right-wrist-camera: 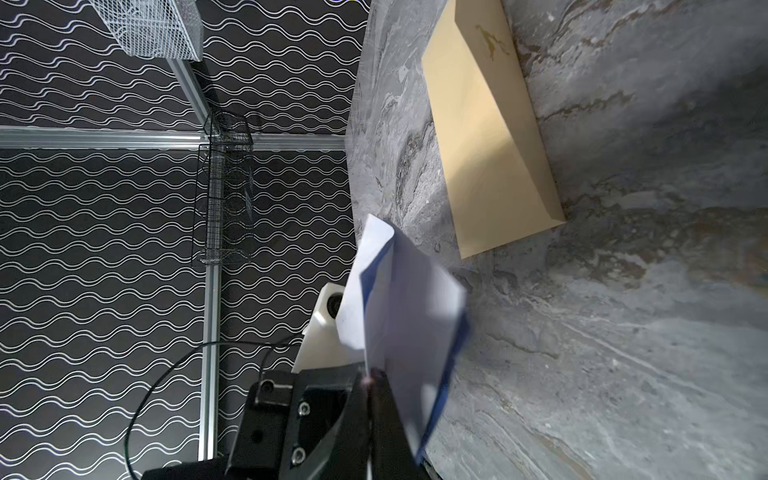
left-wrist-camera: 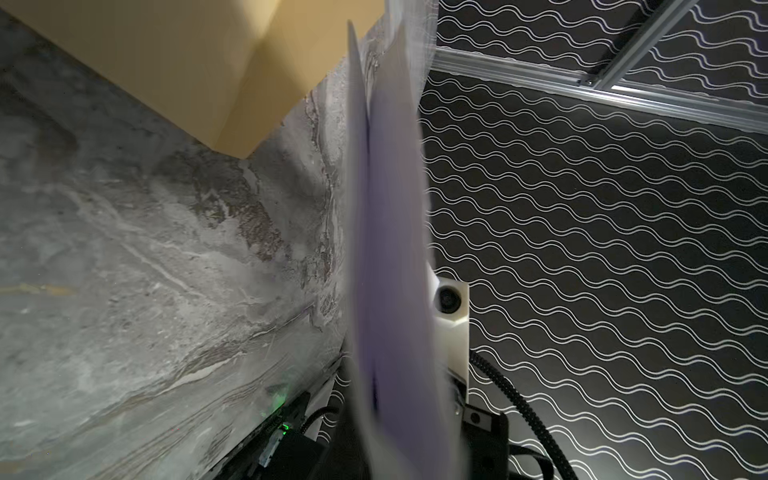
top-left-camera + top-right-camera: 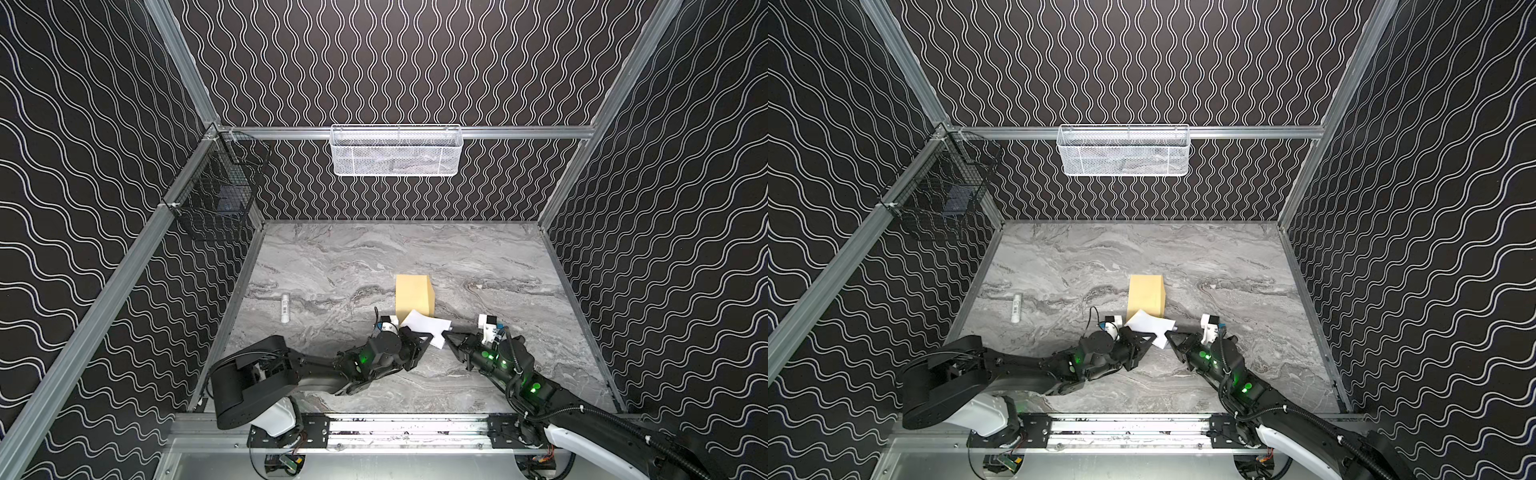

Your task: Place the letter into the envelope and seal it

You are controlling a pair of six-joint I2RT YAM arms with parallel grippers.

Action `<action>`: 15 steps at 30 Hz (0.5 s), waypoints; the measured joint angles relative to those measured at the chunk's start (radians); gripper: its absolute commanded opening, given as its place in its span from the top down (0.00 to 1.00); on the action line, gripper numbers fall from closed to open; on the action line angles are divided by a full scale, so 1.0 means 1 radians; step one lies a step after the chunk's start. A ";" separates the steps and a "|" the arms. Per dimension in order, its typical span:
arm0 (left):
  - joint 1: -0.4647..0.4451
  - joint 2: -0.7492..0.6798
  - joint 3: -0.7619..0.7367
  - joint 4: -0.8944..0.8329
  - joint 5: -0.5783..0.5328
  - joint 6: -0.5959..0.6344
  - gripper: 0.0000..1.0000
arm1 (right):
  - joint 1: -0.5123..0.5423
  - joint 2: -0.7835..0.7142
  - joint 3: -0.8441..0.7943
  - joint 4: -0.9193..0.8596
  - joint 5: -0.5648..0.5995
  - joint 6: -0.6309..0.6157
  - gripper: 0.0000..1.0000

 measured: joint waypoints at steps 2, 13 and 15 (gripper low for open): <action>0.003 -0.030 -0.001 -0.018 0.003 0.013 1.00 | 0.002 -0.015 0.004 -0.018 -0.005 -0.002 0.88; 0.105 -0.285 0.076 -0.328 0.104 0.329 1.00 | -0.019 -0.141 0.302 -0.554 -0.004 -0.279 0.02; 0.142 -0.311 0.107 -0.396 0.173 0.430 1.00 | -0.052 -0.094 0.398 -0.678 -0.003 -0.391 0.02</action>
